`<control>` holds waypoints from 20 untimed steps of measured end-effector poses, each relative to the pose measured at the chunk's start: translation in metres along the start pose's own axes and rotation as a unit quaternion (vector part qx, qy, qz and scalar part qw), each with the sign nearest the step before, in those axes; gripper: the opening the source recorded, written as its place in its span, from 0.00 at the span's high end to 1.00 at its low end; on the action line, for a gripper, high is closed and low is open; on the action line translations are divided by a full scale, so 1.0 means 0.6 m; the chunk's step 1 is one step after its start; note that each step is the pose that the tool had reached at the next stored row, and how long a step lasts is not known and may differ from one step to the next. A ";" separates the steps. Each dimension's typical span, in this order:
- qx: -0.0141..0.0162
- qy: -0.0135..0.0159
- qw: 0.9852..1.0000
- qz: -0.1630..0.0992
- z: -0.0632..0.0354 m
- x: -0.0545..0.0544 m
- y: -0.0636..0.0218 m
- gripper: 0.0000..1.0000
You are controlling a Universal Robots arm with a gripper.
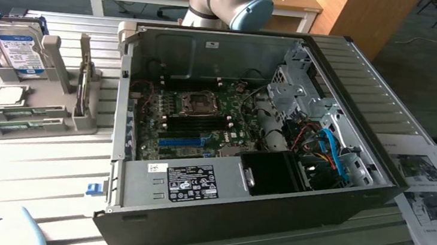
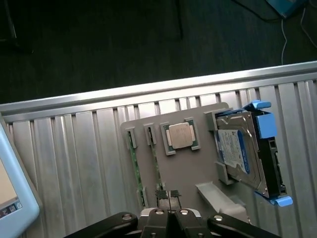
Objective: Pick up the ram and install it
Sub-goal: 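Pick up the ram and move it above insertion slot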
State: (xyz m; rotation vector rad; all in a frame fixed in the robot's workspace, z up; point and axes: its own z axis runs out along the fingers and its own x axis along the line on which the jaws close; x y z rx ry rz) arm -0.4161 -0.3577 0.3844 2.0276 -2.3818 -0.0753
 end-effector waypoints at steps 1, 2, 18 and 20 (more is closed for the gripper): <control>0.000 0.000 1.000 -0.006 0.000 0.000 0.000 0.91; 0.000 0.001 1.000 -0.013 0.000 0.000 0.000 0.91; -0.002 0.004 0.997 -0.080 0.001 0.000 0.000 0.91; -0.002 0.004 0.997 -0.080 0.001 0.000 0.000 0.91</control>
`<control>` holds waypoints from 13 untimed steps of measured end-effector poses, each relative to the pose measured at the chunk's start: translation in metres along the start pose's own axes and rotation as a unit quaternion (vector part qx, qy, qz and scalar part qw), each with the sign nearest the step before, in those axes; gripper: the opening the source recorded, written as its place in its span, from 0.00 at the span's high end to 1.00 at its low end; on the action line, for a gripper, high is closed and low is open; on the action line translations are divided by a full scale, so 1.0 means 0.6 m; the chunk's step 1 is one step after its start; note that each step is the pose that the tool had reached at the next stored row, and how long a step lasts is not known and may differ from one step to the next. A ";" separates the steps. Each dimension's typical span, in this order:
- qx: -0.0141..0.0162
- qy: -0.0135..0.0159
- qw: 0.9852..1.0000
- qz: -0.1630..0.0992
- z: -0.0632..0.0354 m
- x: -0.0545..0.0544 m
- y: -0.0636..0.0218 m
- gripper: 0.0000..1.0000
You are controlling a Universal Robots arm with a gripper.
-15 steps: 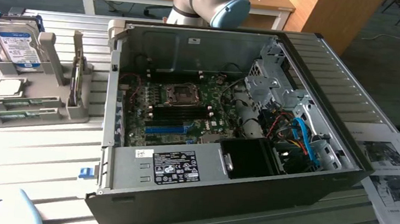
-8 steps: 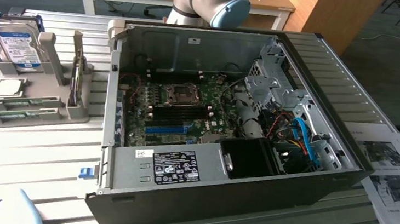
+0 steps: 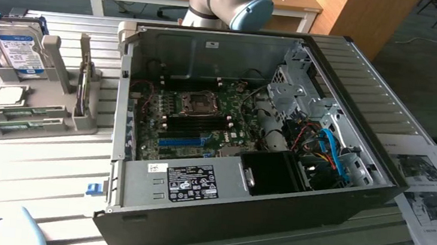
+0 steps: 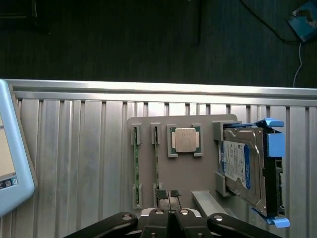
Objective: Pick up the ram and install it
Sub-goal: 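Pick up the ram and move it above insertion slot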
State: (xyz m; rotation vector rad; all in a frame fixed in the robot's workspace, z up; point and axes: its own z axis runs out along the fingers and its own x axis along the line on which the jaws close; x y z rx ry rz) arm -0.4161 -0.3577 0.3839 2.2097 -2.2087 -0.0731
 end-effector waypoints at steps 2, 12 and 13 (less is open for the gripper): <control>0.001 0.000 1.000 0.000 0.000 0.000 0.000 0.91; 0.011 0.000 1.000 -0.004 0.000 0.000 0.001 0.91; 0.011 0.000 1.000 -0.004 0.001 0.000 0.001 0.91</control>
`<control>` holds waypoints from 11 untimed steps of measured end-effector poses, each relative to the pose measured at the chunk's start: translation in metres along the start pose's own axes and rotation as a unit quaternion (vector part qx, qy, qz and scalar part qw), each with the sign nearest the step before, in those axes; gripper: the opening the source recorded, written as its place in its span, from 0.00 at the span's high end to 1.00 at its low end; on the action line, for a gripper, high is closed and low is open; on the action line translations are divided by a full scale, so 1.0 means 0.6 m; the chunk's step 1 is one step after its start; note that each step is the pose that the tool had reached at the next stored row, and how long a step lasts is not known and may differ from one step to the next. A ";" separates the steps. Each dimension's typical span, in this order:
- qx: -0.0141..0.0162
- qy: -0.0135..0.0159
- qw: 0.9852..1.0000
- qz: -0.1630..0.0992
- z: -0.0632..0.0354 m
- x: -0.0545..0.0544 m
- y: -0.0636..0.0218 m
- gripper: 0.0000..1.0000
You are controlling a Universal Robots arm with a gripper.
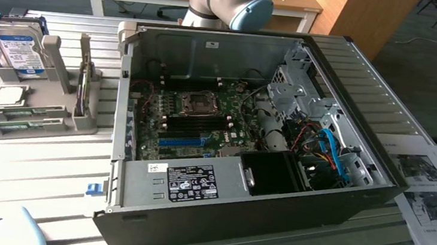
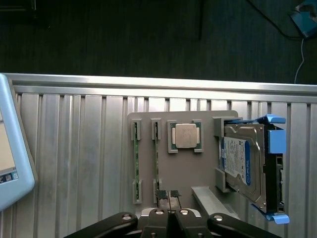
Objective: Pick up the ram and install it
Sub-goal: 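Pick up the ram and move it above insertion slot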
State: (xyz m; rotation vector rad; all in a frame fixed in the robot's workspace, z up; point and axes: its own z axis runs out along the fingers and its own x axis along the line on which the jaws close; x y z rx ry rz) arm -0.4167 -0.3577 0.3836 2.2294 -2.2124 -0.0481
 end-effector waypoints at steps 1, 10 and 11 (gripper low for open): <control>0.000 0.000 1.000 0.000 0.001 0.000 0.000 0.91; 0.000 0.000 1.000 -0.001 0.020 0.000 0.000 0.91; 0.000 0.000 1.000 -0.002 0.023 0.000 -0.001 0.91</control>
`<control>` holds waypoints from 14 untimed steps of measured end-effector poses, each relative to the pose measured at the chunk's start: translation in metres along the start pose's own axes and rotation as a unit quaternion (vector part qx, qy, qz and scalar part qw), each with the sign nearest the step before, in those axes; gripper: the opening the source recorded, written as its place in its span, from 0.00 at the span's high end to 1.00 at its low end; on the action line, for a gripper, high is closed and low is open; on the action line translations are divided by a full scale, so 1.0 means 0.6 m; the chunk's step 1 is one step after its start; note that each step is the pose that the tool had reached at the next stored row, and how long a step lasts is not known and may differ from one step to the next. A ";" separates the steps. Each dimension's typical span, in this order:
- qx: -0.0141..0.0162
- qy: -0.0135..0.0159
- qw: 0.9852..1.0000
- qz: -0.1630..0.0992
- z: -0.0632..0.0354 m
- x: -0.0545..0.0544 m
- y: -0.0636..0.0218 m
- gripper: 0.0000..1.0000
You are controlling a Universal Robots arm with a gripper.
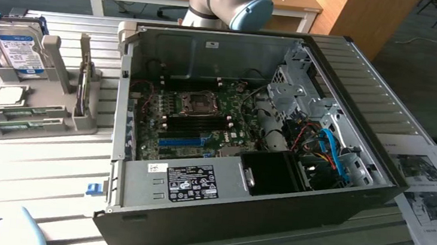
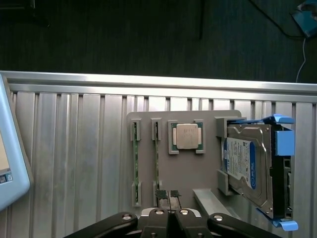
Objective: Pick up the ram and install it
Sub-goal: 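Pick up the ram and move it above insertion slot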
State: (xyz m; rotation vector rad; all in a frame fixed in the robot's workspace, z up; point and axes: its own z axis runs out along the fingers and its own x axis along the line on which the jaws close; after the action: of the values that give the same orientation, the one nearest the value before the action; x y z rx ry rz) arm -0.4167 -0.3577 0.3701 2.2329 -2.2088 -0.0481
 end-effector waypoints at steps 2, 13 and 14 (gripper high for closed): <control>0.000 0.000 1.000 0.000 0.004 0.000 0.000 0.91; 0.000 0.000 1.000 -0.002 0.016 0.000 0.000 0.91; 0.000 0.000 1.000 -0.002 0.016 0.000 0.000 0.91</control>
State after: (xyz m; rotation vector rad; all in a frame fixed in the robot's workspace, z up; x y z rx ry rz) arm -0.4167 -0.3577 0.3604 2.2367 -2.2050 -0.0482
